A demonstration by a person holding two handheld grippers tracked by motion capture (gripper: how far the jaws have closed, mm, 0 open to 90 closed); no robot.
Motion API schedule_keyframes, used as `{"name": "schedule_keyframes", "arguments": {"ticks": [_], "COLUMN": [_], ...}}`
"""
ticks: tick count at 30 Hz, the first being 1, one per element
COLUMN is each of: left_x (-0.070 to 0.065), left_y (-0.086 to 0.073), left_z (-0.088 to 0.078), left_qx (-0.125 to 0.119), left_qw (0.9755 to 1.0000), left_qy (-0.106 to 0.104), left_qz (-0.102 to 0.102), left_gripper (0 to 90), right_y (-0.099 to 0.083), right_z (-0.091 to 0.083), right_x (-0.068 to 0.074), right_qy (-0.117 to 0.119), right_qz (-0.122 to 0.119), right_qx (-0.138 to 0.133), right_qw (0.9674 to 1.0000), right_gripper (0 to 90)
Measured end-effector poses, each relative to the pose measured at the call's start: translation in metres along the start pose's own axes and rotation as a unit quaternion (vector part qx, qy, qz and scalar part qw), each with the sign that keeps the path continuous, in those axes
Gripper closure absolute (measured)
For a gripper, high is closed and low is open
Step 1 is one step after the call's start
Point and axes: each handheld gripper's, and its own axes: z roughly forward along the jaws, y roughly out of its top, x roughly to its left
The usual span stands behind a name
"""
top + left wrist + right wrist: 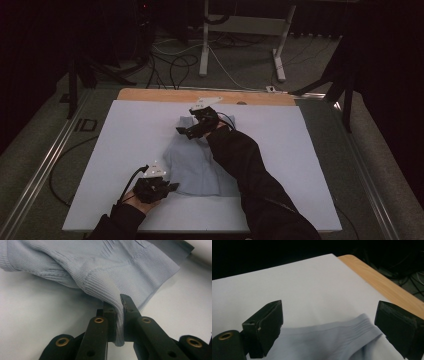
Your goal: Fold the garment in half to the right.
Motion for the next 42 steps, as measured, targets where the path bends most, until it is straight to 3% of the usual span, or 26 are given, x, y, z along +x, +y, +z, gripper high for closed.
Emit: {"name": "schedule_keyframes", "arguments": {"ticks": [7,11,18,21,25,27,30,32,36,37,39,40,42], "left_x": [0.000,0.000,0.000,0.000,-0.001,-0.001,-0.002,-0.002,-0.003,-0.003,-0.003,-0.003,-0.003], "left_y": [-0.001,-0.002,-0.002,-0.002,-0.003,-0.002,-0.002,-0.001,-0.001,-0.001,-0.001,-0.001,0.000], "left_z": [0.000,-0.001,-0.001,-0.001,-0.002,-0.002,-0.001,-0.001,-0.001,-0.001,-0.001,0.000,0.000], "left_qx": [0.000,-0.002,-0.005,-0.007,-0.007,-0.006,-0.006,-0.005,-0.007,-0.007,-0.006,-0.006,-0.007], "left_qw": [1.0000,1.0000,1.0000,1.0000,1.0000,0.9999,1.0000,1.0000,0.9999,0.9999,1.0000,1.0000,1.0000], "left_qy": [0.002,0.003,0.003,0.003,0.004,0.002,0.004,0.003,0.000,0.001,0.002,0.002,0.001], "left_qz": [-0.003,-0.005,-0.005,-0.004,-0.006,-0.008,-0.005,-0.006,-0.007,-0.008,-0.006,-0.005,-0.006], "left_gripper": [85.6,85.6,85.6,85.6,85.6,85.6,85.6,85.6,85.6,85.6,85.6,85.6,85.6], "right_y": [0.009,0.009,0.006,0.005,0.002,-0.002,-0.004,-0.007,-0.009,-0.009,-0.010,-0.012,-0.013], "right_z": [0.020,0.029,0.059,0.064,0.076,0.085,0.090,0.097,0.101,0.103,0.106,0.107,0.108], "right_x": [-0.019,-0.022,-0.027,-0.029,-0.030,-0.033,-0.034,-0.036,-0.037,-0.036,-0.037,-0.037,-0.037], "right_qy": [-0.015,-0.016,-0.041,-0.051,-0.070,-0.089,-0.090,-0.097,-0.101,-0.106,-0.109,-0.113,-0.118], "right_qz": [0.033,0.038,0.049,0.055,0.065,0.082,0.086,0.094,0.089,0.096,0.093,0.076,0.077], "right_qx": [0.015,0.024,0.060,0.066,0.095,0.117,0.126,0.143,0.154,0.157,0.165,0.177,0.181], "right_qw": [0.9992,0.9989,0.9961,0.9950,0.9909,0.9858,0.9842,0.9804,0.9788,0.9772,0.9758,0.9748,0.9734], "right_gripper": [8.2,8.3,19.5,24.5,34.4,39.0,40.2,44.0,46.8,47.7,48.7,49.8,50.4]}}
